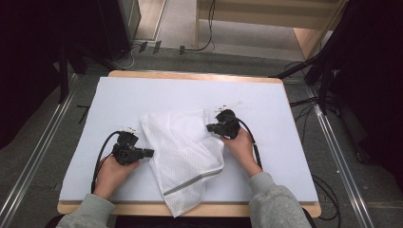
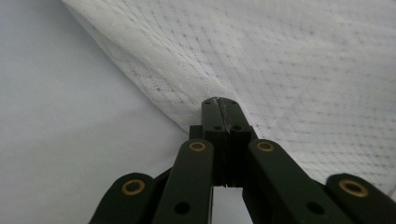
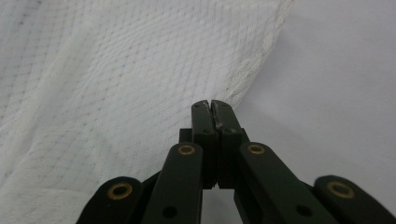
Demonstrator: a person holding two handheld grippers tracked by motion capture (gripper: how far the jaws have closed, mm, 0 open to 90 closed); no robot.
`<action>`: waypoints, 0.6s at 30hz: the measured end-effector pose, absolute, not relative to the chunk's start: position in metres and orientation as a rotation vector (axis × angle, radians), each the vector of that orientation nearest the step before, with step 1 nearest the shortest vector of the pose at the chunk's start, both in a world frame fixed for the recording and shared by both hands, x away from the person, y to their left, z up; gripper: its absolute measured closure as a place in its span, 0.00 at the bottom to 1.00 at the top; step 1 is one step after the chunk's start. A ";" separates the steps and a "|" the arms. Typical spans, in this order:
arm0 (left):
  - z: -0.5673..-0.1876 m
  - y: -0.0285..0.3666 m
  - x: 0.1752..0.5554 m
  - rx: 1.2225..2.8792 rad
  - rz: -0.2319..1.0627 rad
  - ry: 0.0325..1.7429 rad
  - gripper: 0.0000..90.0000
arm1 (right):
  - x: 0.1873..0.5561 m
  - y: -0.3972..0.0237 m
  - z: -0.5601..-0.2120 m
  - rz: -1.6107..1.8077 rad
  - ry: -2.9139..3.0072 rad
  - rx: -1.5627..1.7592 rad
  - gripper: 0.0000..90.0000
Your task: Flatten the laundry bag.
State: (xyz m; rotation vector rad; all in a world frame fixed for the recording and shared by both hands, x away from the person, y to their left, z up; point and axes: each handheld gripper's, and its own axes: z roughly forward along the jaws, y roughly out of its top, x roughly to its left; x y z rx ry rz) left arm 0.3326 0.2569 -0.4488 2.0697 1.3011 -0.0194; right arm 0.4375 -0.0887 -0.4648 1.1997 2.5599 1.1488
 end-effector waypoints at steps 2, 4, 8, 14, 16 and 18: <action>-0.445 0.260 0.337 2.054 0.008 1.310 1.00 | 0.439 -0.093 -0.461 1.162 2.539 1.210 1.00; -0.441 0.264 0.344 2.049 0.030 1.312 1.00 | 0.441 -0.099 -0.457 1.172 2.521 1.225 1.00; -0.435 0.271 0.356 2.023 0.070 1.319 1.00 | 0.450 -0.115 -0.445 1.219 2.449 1.253 1.00; -0.435 0.275 0.387 2.002 0.109 1.333 1.00 | 0.461 -0.123 -0.437 1.244 2.408 1.272 1.00; -0.436 0.274 0.399 2.000 0.122 1.338 1.00 | 0.467 -0.125 -0.435 1.252 2.385 1.272 1.00; -0.438 0.275 0.407 1.999 0.124 1.344 1.00 | 0.472 -0.127 -0.434 1.236 2.371 1.284 1.00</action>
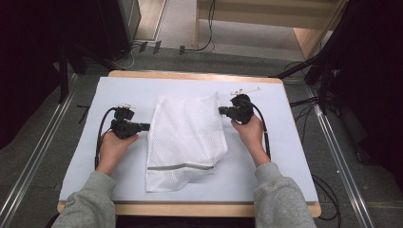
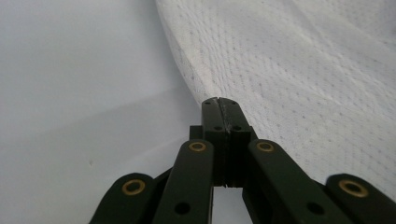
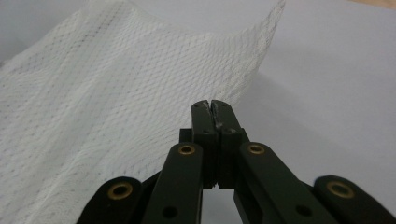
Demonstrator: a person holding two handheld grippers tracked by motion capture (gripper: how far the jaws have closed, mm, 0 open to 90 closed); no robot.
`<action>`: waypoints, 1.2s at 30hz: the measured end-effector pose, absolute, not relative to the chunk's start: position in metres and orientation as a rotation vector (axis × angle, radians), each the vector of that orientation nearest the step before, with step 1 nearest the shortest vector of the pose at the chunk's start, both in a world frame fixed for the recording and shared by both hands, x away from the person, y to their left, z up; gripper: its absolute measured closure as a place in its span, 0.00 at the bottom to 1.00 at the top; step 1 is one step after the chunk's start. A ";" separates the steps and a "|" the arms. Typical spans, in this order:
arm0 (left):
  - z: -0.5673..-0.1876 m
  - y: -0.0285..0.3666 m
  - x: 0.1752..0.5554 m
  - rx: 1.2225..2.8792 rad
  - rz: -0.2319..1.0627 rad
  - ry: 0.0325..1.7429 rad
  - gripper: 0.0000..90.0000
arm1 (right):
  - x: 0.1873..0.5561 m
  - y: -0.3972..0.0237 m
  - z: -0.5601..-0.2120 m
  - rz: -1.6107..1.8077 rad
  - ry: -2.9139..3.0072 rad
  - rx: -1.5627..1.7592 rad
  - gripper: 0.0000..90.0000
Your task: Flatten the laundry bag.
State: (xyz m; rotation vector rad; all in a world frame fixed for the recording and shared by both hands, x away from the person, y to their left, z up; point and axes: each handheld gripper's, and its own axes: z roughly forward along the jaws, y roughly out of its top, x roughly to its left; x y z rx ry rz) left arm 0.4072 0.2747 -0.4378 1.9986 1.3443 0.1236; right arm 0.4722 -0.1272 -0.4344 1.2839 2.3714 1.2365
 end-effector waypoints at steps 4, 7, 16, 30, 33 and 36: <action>-0.446 0.278 0.418 1.973 0.091 1.361 1.00 | 0.483 -0.133 -0.442 1.215 2.351 1.322 1.00; -0.447 0.277 0.419 1.992 0.081 1.356 0.99 | 0.489 -0.134 -0.453 1.211 2.368 1.373 1.00; -0.431 0.276 0.399 2.005 0.098 1.299 0.72 | 0.474 -0.130 -0.444 1.162 2.392 1.307 0.81; -0.425 0.272 0.341 2.047 0.099 1.253 0.60 | 0.400 -0.140 -0.428 1.215 2.417 1.216 0.71; -0.430 0.272 0.338 2.051 0.097 1.267 0.59 | 0.388 -0.142 -0.432 1.228 2.424 1.223 0.67; -0.435 0.271 0.337 2.045 0.088 1.278 0.59 | 0.378 -0.140 -0.440 1.211 2.441 1.221 0.65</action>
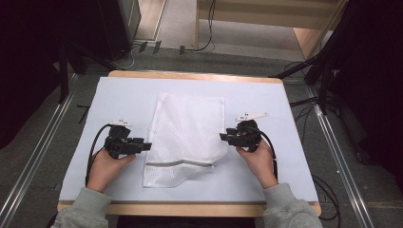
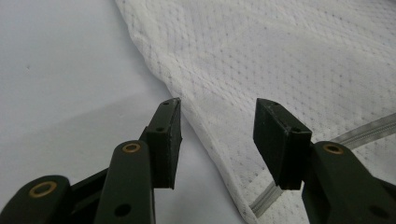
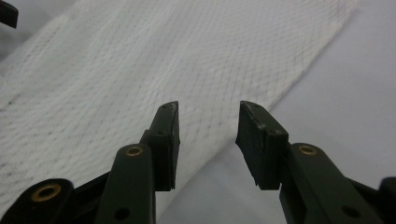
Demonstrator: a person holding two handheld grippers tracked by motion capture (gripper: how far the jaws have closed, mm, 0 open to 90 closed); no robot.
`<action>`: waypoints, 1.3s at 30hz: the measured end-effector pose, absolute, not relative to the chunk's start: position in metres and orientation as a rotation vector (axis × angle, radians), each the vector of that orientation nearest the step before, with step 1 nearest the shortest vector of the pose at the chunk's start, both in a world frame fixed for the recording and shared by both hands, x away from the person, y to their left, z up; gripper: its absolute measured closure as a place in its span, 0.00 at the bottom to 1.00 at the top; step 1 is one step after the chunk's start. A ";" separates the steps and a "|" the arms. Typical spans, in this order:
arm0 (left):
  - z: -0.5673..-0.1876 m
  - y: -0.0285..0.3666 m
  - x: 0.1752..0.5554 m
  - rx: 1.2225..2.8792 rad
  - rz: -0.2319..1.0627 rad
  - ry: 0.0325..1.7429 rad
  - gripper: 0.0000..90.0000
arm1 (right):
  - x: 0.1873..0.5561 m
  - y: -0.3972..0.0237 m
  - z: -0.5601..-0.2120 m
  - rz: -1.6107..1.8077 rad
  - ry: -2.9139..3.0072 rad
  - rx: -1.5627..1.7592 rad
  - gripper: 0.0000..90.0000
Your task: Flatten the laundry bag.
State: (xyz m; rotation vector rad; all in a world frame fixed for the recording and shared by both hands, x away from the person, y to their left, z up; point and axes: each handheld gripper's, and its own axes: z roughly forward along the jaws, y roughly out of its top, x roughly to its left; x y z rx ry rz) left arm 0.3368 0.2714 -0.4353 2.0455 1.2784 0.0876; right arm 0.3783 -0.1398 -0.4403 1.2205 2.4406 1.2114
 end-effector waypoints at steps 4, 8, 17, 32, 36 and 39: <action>-0.443 0.269 0.338 2.068 0.078 1.297 0.59 | 0.374 -0.140 -0.448 1.229 2.454 1.264 0.56; -0.450 0.264 0.340 2.081 0.077 1.298 0.62 | 0.376 -0.138 -0.457 1.204 2.494 1.294 0.54; -0.453 0.261 0.341 2.101 0.096 1.289 0.87 | 0.380 -0.128 -0.467 1.086 2.547 1.267 0.69; -0.449 0.269 0.351 2.032 -0.042 1.286 1.00 | 0.388 -0.132 -0.453 1.085 2.539 1.270 1.00; -0.438 0.275 0.352 1.989 0.028 1.286 1.00 | 0.392 -0.135 -0.447 1.122 2.504 1.274 1.00; -0.434 0.279 0.357 1.973 0.065 1.293 1.00 | 0.399 -0.134 -0.443 1.129 2.485 1.274 1.00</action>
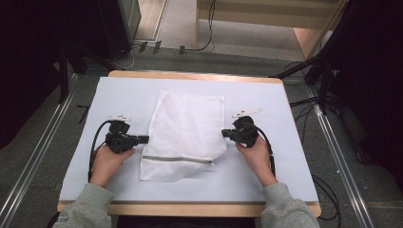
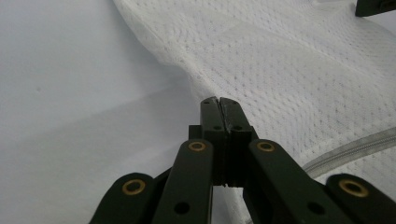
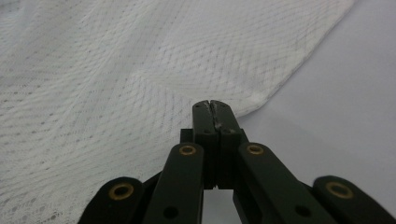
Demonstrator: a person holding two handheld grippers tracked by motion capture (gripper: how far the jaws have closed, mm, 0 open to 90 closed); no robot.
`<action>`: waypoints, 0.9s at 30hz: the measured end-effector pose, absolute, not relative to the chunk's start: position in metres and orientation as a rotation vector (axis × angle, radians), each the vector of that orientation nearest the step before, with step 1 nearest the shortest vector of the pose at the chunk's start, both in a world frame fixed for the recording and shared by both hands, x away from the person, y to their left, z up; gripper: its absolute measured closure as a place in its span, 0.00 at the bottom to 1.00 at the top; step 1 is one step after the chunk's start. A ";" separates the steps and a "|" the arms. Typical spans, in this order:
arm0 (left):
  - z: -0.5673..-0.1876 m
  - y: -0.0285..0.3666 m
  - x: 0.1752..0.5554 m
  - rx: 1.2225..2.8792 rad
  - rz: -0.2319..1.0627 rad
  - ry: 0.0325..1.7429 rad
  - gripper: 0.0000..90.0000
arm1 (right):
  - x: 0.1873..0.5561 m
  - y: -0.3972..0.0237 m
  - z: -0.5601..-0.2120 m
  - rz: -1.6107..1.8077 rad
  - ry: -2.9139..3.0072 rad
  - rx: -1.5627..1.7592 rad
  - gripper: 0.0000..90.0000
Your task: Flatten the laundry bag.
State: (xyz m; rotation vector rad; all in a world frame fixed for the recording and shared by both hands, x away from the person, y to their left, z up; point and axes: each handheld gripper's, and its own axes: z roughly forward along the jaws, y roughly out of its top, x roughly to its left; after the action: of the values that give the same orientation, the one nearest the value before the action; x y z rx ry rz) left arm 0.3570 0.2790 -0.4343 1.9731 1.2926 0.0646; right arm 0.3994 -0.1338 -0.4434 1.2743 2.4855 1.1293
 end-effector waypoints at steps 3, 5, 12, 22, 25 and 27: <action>-0.434 0.283 0.366 1.959 0.096 1.306 1.00 | 0.409 -0.133 -0.439 1.160 2.451 1.270 1.00; -0.436 0.285 0.372 1.961 0.099 1.315 1.00 | 0.415 -0.132 -0.437 1.168 2.439 1.275 1.00; -0.442 0.294 0.389 1.966 0.138 1.359 1.00 | 0.439 -0.120 -0.439 1.189 2.418 1.280 1.00; -0.452 0.300 0.402 1.995 0.134 1.386 0.98 | 0.463 -0.102 -0.462 1.135 2.443 1.296 1.00; -0.450 0.301 0.401 1.962 0.111 1.371 0.93 | 0.466 -0.102 -0.468 1.158 2.453 1.318 1.00; -0.448 0.300 0.399 1.965 0.115 1.356 0.88 | 0.466 -0.104 -0.468 1.160 2.451 1.327 0.94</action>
State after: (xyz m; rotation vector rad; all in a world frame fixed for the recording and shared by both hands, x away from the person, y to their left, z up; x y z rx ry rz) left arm 0.3989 0.3003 -0.4482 1.9648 1.3559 0.1145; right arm 0.4662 -0.1037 -0.4676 1.3268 2.4515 1.1600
